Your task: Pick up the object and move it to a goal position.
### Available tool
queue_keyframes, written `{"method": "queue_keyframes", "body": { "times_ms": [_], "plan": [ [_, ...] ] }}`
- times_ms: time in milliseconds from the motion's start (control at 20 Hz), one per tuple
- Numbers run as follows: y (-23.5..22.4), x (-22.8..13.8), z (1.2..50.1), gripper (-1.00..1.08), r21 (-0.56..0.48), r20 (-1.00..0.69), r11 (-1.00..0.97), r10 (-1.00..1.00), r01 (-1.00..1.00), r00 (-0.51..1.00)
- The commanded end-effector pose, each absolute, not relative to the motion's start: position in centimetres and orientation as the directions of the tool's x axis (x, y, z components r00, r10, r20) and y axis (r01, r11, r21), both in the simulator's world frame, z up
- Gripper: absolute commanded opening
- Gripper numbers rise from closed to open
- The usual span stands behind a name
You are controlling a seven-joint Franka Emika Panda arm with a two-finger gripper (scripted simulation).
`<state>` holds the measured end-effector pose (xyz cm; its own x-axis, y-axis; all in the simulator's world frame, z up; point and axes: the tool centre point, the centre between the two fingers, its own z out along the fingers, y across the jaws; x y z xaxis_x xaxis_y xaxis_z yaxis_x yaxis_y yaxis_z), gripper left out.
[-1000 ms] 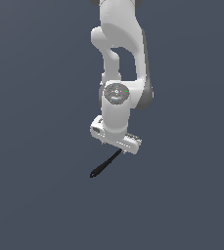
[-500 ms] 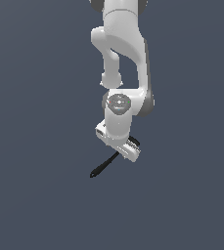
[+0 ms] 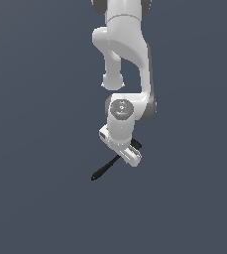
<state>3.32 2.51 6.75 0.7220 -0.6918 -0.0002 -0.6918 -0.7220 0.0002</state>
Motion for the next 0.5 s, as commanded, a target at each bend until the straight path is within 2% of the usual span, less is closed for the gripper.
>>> {"method": "queue_keyframes", "body": {
  "times_ms": [0,450],
  "plan": [
    [2.5,3.3,6.7,1.0,0.0,0.0,-0.722,-0.692,-0.692,0.722],
    [2.5,3.2,3.7,1.0,0.0,0.0,-0.72,-0.694,-0.694,0.72]
  ]
}}
